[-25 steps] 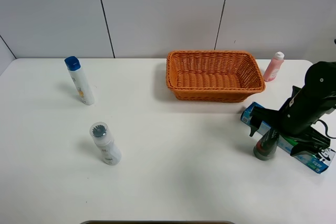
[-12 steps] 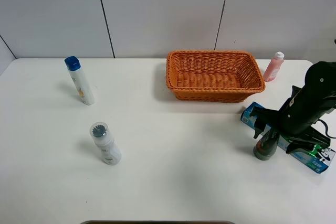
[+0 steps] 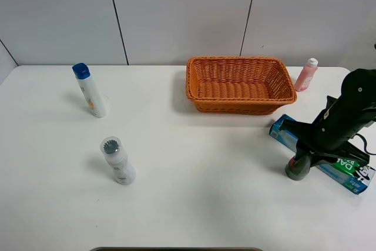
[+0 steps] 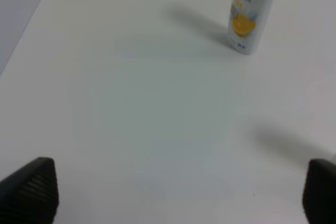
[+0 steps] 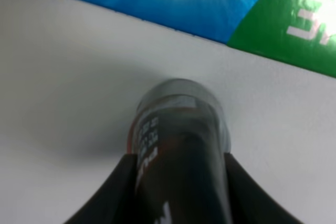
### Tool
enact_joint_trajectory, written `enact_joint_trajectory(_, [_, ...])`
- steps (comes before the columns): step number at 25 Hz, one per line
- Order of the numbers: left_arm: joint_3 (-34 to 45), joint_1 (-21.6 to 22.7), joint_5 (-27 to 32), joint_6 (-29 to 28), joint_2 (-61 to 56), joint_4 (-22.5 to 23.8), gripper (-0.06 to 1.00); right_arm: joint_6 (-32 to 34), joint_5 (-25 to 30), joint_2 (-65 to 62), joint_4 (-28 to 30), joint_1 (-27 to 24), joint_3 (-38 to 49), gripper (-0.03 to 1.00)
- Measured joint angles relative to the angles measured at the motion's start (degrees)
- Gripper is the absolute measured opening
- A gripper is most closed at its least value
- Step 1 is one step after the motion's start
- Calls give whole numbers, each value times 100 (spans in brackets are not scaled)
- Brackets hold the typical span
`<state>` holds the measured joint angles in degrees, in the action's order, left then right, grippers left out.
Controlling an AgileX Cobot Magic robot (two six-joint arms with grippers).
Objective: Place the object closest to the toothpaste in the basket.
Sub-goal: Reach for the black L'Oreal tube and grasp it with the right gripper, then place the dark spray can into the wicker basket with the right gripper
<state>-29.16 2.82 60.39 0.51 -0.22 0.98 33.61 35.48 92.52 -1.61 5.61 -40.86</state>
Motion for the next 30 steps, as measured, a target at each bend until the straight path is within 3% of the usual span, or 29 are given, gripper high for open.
enact_joint_trajectory(19, [0,0,0,0,0,0,94,0,7,-39,0,0,0,35])
enact_joint_trajectory(30, [0,0,0,0,0,0,94,-102,248,-1120,5,0,6,35])
